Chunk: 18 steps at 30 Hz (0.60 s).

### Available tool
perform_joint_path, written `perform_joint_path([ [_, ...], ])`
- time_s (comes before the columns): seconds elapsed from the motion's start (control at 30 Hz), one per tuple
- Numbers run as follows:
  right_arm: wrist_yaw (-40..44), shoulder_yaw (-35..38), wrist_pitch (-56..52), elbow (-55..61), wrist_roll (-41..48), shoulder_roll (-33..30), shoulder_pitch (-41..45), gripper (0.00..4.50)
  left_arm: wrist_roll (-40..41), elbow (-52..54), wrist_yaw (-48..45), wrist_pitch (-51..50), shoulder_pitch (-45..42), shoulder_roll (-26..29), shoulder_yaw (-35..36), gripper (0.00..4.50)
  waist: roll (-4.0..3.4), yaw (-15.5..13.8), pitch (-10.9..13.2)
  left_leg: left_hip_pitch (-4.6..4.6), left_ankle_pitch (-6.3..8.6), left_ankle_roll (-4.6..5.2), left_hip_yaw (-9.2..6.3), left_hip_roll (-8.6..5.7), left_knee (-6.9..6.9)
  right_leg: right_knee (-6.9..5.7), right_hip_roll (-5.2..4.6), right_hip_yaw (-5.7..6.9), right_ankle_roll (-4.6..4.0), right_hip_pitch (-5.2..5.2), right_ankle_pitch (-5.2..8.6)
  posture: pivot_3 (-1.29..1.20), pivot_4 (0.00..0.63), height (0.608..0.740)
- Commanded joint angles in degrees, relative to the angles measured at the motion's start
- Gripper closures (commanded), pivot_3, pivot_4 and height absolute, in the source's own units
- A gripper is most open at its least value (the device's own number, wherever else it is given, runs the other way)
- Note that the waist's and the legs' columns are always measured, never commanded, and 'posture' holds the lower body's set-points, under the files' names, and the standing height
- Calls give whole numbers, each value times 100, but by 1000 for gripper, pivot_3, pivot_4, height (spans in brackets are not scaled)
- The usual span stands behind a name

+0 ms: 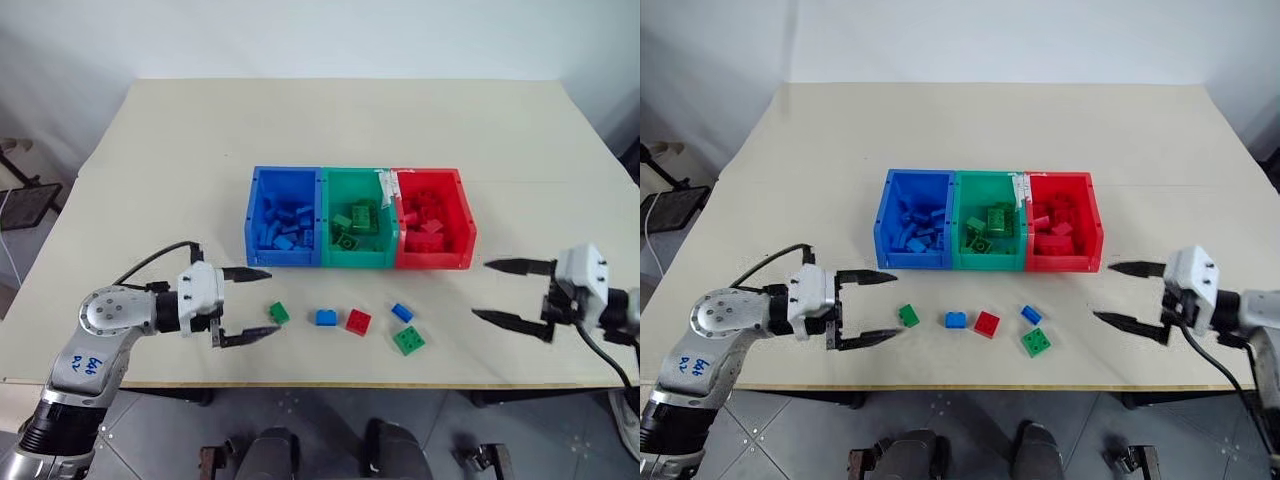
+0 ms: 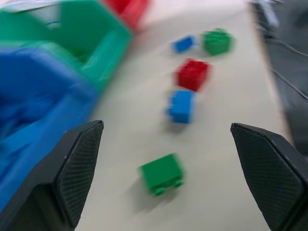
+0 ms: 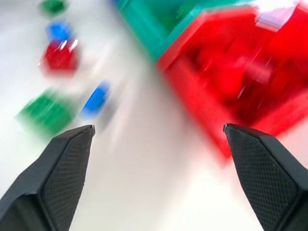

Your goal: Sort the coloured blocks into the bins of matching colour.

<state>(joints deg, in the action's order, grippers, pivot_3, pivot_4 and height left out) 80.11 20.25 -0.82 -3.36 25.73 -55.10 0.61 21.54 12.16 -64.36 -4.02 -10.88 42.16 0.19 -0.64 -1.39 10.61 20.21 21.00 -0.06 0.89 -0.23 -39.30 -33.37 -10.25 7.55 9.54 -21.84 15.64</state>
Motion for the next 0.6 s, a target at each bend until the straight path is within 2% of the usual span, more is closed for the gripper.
perform_joint_path([
  [0.03,366,417,426,133,15,-224,-412,17,65,18,-237,235,-21,-38,-77,0,1,15,0,-2,0,0,0,1,0,-1,0,0,0,2,0,0,150,740],
  [0.13,394,299,433,440,13,-251,-644,17,103,29,-397,280,20,-127,-238,0,1,17,0,-6,0,1,5,1,0,-1,0,-4,0,4,0,0,150,740],
  [0.4,105,-1238,-154,1591,-109,58,184,17,247,125,-540,67,261,49,-126,0,2,7,1,-8,0,0,3,3,-3,-1,1,-9,0,5,0,0,150,740],
  [0.6,405,-2491,225,1128,-776,342,1110,17,170,61,-481,234,444,171,112,0,4,-11,2,1,0,0,-9,1,-11,1,0,0,0,5,0,0,150,740],
])
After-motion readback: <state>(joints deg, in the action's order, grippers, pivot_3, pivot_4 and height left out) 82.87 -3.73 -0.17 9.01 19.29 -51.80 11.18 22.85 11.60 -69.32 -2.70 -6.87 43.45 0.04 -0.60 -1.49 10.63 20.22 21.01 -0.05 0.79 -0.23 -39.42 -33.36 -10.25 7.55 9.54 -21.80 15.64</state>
